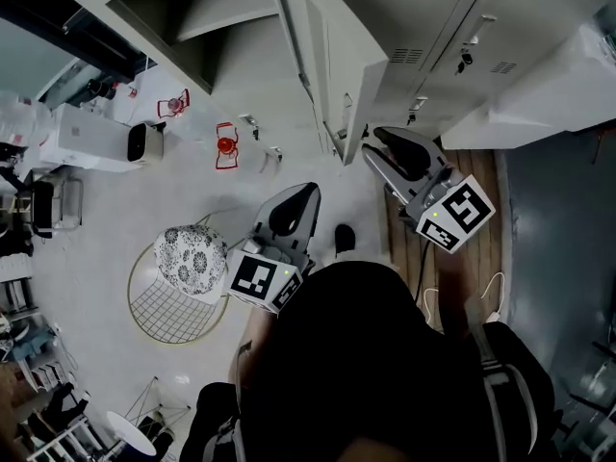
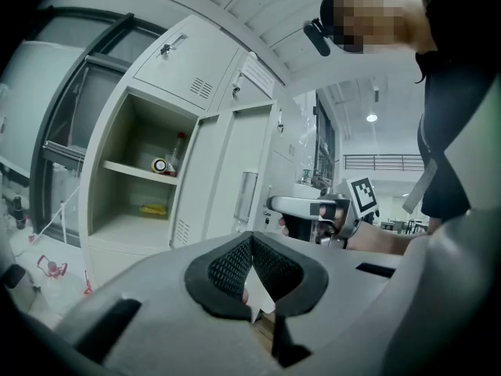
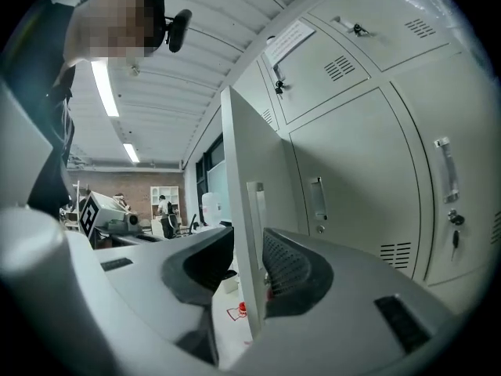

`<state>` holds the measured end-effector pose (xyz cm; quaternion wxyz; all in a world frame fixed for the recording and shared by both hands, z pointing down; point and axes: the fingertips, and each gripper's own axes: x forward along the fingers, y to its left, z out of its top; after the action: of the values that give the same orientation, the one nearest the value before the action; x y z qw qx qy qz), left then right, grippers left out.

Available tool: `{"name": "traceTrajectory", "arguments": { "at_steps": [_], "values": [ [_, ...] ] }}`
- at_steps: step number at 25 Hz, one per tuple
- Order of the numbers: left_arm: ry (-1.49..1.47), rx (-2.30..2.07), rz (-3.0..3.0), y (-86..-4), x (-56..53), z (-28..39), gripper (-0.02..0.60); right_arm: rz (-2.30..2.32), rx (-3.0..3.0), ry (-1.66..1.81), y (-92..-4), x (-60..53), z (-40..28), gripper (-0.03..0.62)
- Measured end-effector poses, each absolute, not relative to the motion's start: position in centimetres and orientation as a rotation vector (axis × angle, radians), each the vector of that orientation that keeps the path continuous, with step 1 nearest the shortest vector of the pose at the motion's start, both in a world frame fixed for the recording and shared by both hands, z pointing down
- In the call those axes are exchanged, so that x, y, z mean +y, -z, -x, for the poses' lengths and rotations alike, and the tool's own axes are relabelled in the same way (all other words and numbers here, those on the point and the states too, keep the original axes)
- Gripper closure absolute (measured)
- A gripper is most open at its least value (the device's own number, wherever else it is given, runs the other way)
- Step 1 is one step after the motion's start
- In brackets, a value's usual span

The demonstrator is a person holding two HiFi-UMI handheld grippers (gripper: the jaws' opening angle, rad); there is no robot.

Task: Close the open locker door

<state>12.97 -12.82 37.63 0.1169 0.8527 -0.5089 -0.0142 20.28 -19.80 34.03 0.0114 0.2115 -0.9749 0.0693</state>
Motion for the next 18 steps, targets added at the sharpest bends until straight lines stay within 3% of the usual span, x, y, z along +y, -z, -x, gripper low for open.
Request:
{"name": "traceTrajectory", "arguments": {
  "at_steps": [18],
  "values": [
    [0.073,-1.610,-2.413,-38.1,-11.5,-12.6,0.563,-0.514,-3.076,-0.181,-33.8,-19.7,-18.4,0.563]
  ]
}}
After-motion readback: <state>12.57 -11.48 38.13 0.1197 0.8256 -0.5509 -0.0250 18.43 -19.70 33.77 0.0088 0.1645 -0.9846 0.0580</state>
